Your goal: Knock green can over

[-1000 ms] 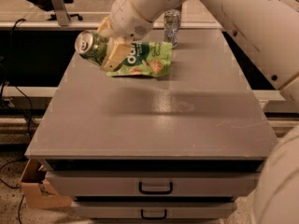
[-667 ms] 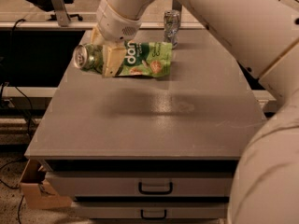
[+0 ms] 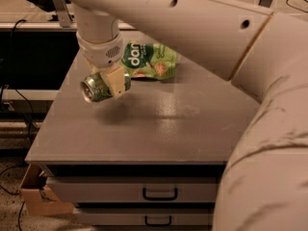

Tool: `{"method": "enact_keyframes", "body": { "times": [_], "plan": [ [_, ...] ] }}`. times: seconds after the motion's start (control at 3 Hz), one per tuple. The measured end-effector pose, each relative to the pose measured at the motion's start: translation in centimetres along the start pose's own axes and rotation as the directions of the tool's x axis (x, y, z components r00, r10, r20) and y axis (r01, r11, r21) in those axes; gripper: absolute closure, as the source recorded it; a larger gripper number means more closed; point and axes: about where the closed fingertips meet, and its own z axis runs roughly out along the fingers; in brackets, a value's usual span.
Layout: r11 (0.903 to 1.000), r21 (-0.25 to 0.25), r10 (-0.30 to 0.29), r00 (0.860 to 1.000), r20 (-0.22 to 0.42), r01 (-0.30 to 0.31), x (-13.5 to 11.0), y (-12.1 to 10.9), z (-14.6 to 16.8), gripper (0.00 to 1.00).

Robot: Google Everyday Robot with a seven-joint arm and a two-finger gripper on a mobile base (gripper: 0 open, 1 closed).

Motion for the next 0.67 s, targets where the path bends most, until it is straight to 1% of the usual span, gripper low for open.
{"method": "enact_keyframes", "body": {
  "times": [0.33, 0.67],
  "plan": [
    [0.9964, -0.078, -0.044, 0.991, -0.128, 0.034, 0.14, 1.58, 2.44, 1.00],
    [0.9959, -0.082, -0.048, 0.989, -0.142, 0.037, 0.44, 1.74, 2.90, 0.82]
  ]
}}
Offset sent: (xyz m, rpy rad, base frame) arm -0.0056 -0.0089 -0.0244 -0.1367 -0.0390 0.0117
